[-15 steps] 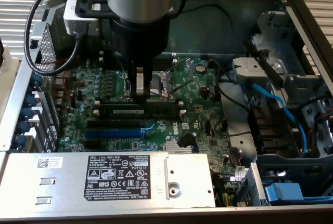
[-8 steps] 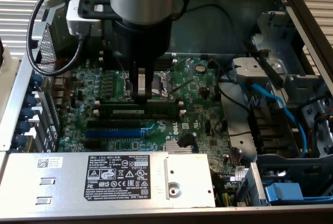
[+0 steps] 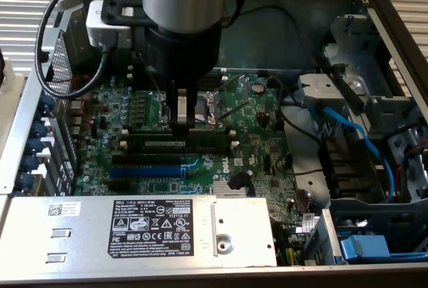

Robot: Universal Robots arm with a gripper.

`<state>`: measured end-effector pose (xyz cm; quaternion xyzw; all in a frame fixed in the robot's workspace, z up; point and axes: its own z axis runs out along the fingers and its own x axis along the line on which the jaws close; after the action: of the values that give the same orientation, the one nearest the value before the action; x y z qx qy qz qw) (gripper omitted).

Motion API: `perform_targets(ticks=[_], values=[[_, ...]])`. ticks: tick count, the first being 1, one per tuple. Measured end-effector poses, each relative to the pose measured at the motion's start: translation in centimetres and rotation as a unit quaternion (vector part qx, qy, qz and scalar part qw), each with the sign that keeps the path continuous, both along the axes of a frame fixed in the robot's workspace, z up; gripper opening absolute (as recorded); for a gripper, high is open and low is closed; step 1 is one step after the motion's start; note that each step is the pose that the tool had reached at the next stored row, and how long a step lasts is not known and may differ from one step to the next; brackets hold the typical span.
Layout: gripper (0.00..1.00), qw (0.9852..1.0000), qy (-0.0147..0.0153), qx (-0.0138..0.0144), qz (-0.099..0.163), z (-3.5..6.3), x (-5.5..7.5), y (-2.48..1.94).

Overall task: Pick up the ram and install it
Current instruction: 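Press down the ram until it locks into place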

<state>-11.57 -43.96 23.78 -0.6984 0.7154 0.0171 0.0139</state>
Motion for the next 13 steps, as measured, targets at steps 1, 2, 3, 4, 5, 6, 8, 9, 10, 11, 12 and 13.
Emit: perform_targets(ticks=[1,2,3,4,5,6,8,9,10,11,12,13], values=[[0.11,1.0000,0.0003,-0.0001,0.000,0.00,0.00,0.00],[0.11,1.0000,0.0007,-0.0001,0.000,0.00,0.00,0.00],[0.11,1.0000,0.0010,0.0000,0.000,-0.01,0.00,0.00],[0.11,1.0000,0.0014,0.0001,0.000,-0.02,0.00,0.00],[0.11,1.0000,0.0016,0.0001,0.000,-0.01,0.00,0.00],[0.11,1.0000,0.0016,0.0000,0.000,-0.02,0.00,0.00],[0.11,1.0000,0.0017,0.0001,0.000,-0.05,0.00,0.00],[0.11,1.0000,0.0017,0.0001,0.000,-0.07,0.00,0.00],[0.11,1.0000,0.0017,0.0001,0.000,-0.08,0.00,0.00],[0.11,1.0000,0.0018,0.0001,0.000,-0.09,0.00,0.00],[0.11,1.0000,0.0018,0.0001,0.000,-0.10,0.00,0.00],[0.11,1.0000,0.0019,0.0002,0.000,-0.12,0.01,0.00]])
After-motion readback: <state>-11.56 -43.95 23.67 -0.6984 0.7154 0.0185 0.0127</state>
